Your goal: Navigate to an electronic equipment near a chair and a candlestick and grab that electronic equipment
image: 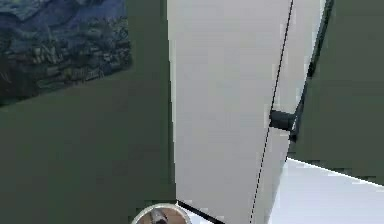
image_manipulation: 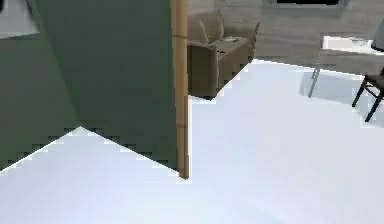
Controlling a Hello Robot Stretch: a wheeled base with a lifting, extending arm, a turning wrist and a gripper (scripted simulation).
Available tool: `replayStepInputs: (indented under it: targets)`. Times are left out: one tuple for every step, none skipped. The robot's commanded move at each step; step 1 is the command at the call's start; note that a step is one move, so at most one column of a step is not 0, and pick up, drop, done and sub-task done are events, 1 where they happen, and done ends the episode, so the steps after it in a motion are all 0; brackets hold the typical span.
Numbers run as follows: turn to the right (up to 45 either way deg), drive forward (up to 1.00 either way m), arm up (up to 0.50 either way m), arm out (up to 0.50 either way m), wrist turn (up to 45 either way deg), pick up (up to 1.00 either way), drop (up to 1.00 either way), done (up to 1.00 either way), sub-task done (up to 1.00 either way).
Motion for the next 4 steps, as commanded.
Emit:
replayStepInputs:
  targets:
    - [45.0,0.00,0.00,0.00,0.0,0.00,0.00,0.00,0.00]
    - [45.0,0.00,0.00,0.00,0.0,0.00,0.00,0.00,0.00]
    - [15.0,0.00,0.00,0.00,0.0,0.00,0.00,0.00,0.00]
    - [0.0,0.30,0.00,0.00,0.0,0.00,0.00,0.00,0.00]
